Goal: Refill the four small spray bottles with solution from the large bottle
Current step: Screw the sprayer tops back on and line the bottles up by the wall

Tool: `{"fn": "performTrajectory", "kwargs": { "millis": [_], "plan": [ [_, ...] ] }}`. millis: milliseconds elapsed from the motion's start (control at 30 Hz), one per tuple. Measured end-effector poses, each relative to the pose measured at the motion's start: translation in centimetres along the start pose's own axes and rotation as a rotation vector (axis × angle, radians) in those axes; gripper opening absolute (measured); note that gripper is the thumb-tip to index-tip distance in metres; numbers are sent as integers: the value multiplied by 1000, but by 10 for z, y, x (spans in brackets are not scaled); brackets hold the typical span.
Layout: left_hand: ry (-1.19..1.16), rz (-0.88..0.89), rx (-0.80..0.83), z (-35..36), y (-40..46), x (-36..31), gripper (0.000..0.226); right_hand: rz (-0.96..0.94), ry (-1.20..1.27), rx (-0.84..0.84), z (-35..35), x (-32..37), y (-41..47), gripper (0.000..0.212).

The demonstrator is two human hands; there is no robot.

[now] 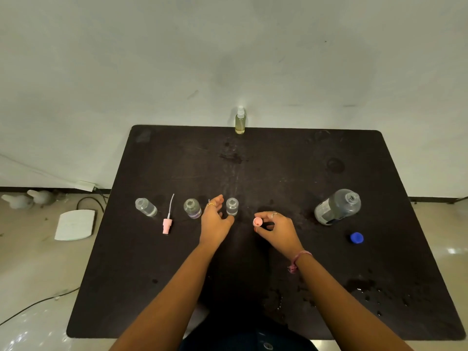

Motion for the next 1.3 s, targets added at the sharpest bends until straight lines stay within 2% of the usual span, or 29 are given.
{"fn": "performTrajectory", "kwargs": {
  "millis": [200,467,667,967,1133,1300],
  "plan": [
    [72,0,12,14,11,8,72,18,55,-49,-13,5,-2,35],
    [95,18,-21,21,22,20,42,31,83,-62,-23,7,-3,36],
    [73,45,-40,19,21,15,42,-29,133,-103,-40,21,-2,34],
    [-91,237,-160,6,-8,-52,40,-100,296,-145,-82,59,5,32],
    [-145,314,-215,-5,-27,-96,37,-240,355,-178,-112,92,3,31],
    [-187,393,-256,-12,-42,-136,38,-308,401,-121,-141,127,1,38]
  ]
}}
Point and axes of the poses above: each hand's wrist, its own y-axis towards the middle knuckle, its own z-axis out of the palm, x = y × z, the point moved 4 cm from there along y, towards the middle knuckle, and after that the axes turned 8 degrees about -x, right-handed, at the moved point
